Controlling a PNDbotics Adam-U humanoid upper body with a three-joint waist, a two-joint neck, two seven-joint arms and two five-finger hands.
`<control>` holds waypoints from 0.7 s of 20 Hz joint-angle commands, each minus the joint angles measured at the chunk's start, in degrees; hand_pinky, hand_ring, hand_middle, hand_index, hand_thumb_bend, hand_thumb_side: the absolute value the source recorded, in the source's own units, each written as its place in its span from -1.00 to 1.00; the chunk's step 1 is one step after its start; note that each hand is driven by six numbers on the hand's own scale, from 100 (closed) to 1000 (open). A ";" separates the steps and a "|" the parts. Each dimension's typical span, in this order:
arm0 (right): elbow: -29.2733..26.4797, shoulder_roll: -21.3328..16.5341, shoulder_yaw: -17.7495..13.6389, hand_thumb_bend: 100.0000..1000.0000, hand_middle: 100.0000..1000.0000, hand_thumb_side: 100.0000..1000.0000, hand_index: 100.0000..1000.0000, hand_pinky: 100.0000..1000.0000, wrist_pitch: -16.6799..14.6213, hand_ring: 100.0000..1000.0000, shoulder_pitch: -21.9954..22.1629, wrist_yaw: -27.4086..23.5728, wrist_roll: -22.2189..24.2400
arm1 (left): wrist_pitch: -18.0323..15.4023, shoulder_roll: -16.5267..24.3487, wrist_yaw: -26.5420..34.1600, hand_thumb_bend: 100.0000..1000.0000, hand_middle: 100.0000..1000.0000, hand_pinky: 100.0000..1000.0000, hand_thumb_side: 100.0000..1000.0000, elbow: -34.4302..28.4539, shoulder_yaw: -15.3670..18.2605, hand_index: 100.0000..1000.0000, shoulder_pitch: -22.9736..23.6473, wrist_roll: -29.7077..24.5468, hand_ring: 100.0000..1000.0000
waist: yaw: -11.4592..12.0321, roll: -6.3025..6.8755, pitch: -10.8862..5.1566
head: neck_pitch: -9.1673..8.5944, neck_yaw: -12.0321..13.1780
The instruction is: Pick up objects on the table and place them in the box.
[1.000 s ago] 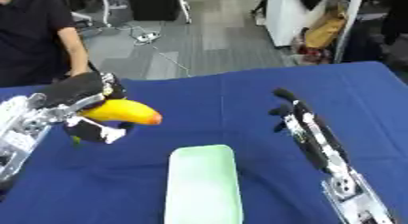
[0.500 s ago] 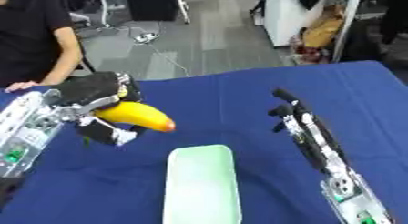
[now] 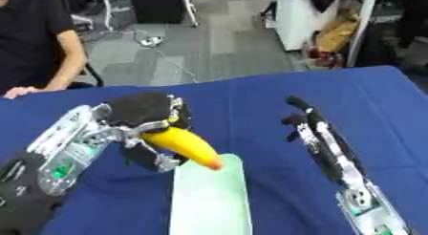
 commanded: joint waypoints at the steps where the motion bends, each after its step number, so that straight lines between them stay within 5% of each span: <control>1: -0.66 -0.20 -0.43 -0.94 0.86 1.00 1.00 0.02 -0.06 0.46 -1.22 -0.34 -0.04 | -0.36 -0.03 -0.42 -1.00 -1.00 -1.00 -0.68 -0.33 0.19 -0.87 -0.70 -0.40 -1.00 | -0.01 -0.32 -0.94 | -0.86 0.58; 8: -0.65 -0.08 -0.46 -0.95 0.86 1.00 1.00 0.02 -0.07 0.46 -1.46 -0.33 -0.07 | -0.45 -0.45 -0.42 -1.00 -1.00 -1.00 -0.68 -0.38 0.08 -0.88 -0.39 -0.73 -1.00 | 0.04 -0.50 -0.75 | -1.00 0.69; 9: -0.66 -0.07 -0.46 -0.93 0.86 1.00 1.00 0.02 -0.08 0.46 -1.49 -0.35 -0.07 | -0.49 -0.52 -0.50 -1.00 -1.00 -1.00 -0.29 -0.34 0.03 -0.88 -0.25 -0.76 -1.00 | 0.00 -0.52 -0.69 | -1.05 0.73; 10: -0.68 -0.04 -0.48 -0.96 0.86 1.00 1.00 0.02 -0.08 0.46 -1.53 -0.37 -0.08 | -0.57 -0.59 -0.61 -1.00 -1.00 -1.00 -0.68 -0.29 -0.03 -0.87 -0.12 -0.73 -1.00 | -0.04 -0.54 -0.63 | -1.10 0.78; 14: -0.78 0.20 -0.44 -0.96 0.86 1.00 0.99 0.03 -0.12 0.47 -2.02 -0.32 -0.10 | -1.78 -1.25 -1.45 -1.00 -1.00 -1.00 -0.68 1.27 -0.89 -0.87 0.97 -0.43 -1.00 | -0.40 -0.77 -0.14 | -1.70 1.18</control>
